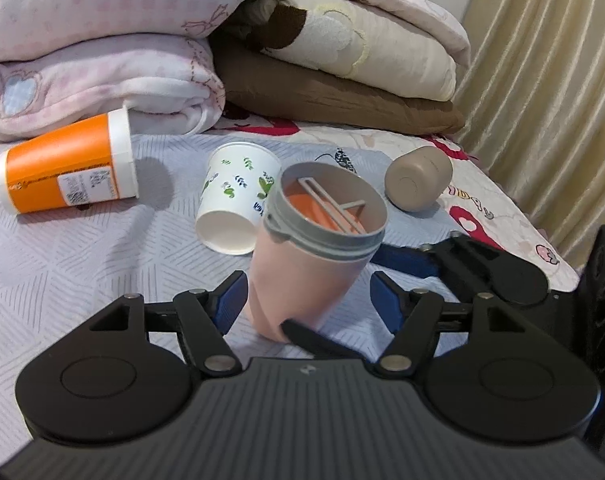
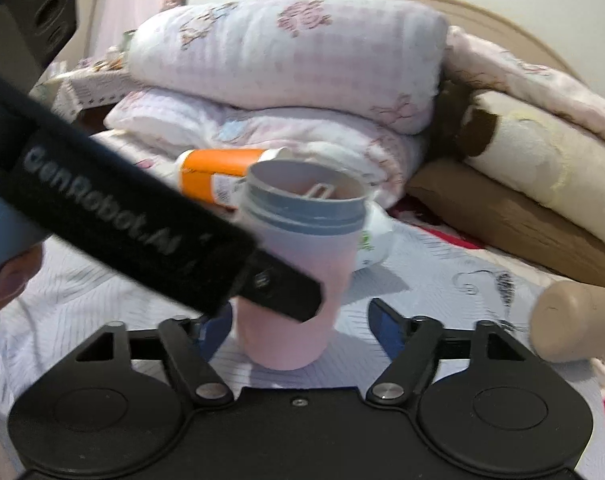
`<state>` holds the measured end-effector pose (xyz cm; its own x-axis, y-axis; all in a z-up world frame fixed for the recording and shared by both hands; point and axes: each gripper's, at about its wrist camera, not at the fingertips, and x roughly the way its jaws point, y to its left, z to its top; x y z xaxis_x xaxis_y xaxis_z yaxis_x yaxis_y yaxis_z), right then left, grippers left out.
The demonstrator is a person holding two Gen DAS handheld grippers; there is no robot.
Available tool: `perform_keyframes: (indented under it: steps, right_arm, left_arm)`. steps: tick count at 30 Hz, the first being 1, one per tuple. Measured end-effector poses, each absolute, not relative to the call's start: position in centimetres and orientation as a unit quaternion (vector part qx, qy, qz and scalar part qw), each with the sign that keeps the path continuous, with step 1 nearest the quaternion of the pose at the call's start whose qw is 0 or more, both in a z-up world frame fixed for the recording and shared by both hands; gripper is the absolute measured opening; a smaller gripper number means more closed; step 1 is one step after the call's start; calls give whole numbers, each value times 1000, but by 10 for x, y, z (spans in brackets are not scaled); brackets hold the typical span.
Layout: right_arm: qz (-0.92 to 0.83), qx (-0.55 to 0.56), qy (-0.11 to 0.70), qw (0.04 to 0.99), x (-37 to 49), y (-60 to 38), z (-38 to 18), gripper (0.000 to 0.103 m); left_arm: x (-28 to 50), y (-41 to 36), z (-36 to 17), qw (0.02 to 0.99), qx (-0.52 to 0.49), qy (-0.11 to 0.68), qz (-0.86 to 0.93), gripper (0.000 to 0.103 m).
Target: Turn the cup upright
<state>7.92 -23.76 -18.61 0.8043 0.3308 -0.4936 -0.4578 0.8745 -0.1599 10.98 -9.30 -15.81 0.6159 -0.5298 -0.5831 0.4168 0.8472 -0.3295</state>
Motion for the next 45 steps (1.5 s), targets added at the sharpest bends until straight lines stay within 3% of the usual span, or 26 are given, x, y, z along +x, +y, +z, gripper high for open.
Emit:
perform_keyframes:
  steps: [10,13,20,22,31,38,45]
  right_arm:
    - [142,-86,239,957,40,-261,-164,85]
    - [105,-74,229,965,28,-271,-142,87]
    - [56,-27,226,972,0,-296,-80,87]
    - [49,-26,228,972,-8,-298,-63,87]
    - [73,4,255,964,-32,-298,-11,88]
    - [28,-30,263,964,-52,-280,11,102]
    - [34,-33,290,956,-62,-265,10,103]
  left_arm:
    - [75,-90,-117,915,-43,337,-216,80]
    - [58,-86,-92,926,-40,323,-191,89]
    - [28,-64,-36,936,-54,323,-132,96]
    - [20,-59,-24,937,-62,319,-128,103]
    - [5,-59,-12,925,-17,374,-60,103]
    - [-13,-46,-10,914,22,404,-21,103]
    - [-31,-48,4,913,55,404,-18,103]
